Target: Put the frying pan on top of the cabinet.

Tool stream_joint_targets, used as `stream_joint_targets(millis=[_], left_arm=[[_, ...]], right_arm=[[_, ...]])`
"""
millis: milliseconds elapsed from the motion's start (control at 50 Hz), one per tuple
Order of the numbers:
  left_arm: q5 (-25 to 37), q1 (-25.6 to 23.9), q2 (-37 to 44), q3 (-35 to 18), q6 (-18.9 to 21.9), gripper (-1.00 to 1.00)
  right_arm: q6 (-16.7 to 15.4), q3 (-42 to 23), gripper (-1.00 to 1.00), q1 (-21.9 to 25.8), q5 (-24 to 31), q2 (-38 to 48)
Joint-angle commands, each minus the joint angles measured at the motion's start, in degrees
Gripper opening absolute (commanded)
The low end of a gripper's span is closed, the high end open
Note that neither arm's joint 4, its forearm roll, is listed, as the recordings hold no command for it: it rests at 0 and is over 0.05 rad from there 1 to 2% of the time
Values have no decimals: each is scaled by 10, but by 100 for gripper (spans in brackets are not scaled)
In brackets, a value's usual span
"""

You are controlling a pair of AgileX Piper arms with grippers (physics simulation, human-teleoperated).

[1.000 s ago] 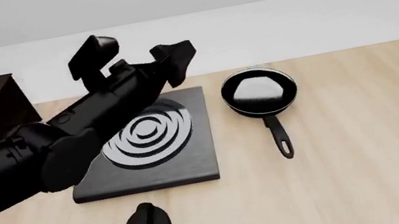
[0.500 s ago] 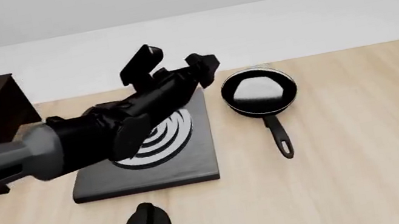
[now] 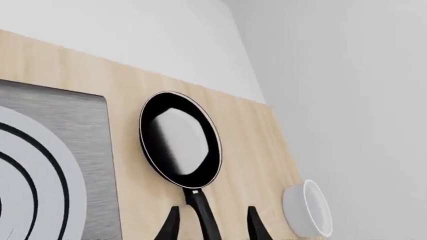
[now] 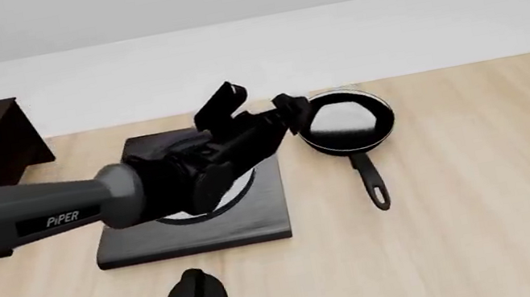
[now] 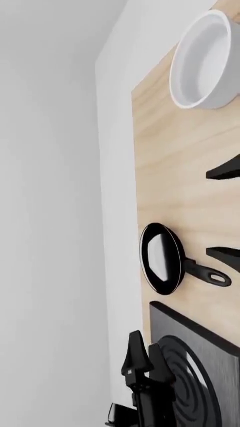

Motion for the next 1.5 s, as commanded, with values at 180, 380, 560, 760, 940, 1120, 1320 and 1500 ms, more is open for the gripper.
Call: stream_joint_targets(millis=[180, 380, 560, 760, 940, 1120, 1320, 1500], left_arm=[[0, -13, 62, -30, -30, 100], [-2, -14, 87, -44, -44, 100], [-5, -16, 101, -50, -54, 100], [-16, -27, 112, -48, -76, 100], [-25, -41, 113, -42, -91, 100], [-42, -55, 124, -35, -114, 100], [-43, -58, 136, -45, -121, 100], [-35, -54, 150, -63, -118, 100]], right_arm=[[5, 0, 100, -2, -3, 2], [7, 0, 100, -1, -7, 7], [3, 0, 100, 1, -13, 15], [4, 0, 100, 0, -8, 10], [2, 0, 100, 1, -2, 5], [2, 0, 100, 2, -11, 14], [5, 0, 100, 2, -25, 29], [10, 0, 100, -1, -23, 28]])
